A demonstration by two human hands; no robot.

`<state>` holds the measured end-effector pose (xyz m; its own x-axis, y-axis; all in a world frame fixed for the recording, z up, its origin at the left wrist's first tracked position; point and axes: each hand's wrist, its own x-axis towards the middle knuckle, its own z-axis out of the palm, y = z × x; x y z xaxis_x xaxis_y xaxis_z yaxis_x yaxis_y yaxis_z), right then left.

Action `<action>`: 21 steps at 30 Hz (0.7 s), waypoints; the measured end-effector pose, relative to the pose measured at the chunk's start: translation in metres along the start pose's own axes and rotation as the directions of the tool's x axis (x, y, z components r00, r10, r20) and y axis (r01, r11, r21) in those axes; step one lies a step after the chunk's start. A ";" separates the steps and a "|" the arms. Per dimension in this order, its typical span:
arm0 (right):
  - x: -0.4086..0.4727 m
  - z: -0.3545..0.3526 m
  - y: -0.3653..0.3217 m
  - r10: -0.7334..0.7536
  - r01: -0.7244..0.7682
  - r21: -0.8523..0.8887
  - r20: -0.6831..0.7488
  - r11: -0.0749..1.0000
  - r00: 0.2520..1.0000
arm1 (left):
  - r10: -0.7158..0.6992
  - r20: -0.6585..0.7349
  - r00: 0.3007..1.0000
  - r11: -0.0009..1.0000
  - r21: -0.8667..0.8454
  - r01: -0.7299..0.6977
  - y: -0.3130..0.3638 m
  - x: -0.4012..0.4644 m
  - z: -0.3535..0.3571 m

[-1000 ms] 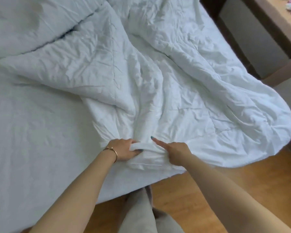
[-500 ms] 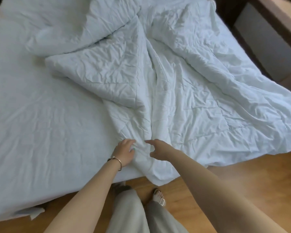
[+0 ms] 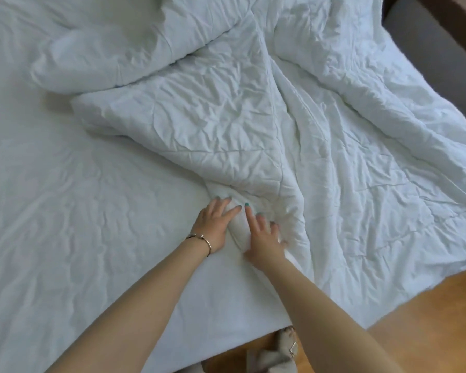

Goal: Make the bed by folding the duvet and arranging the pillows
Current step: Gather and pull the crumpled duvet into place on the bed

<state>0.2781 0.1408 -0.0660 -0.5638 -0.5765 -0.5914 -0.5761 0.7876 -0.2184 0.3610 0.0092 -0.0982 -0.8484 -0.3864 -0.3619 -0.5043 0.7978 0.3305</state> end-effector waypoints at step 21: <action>-0.093 -0.003 0.000 -0.185 0.121 0.334 0.166 0.935 0.969 | -0.026 0.358 0.933 0.973 0.222 -0.058 -0.016 -0.146 -0.073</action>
<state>0.3294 0.1937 -0.0086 -0.3413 -0.6677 -0.6616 -0.4091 0.7392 -0.5350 0.4815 0.0186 0.0131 -0.7209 -0.2157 -0.6586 -0.4058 0.9018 0.1488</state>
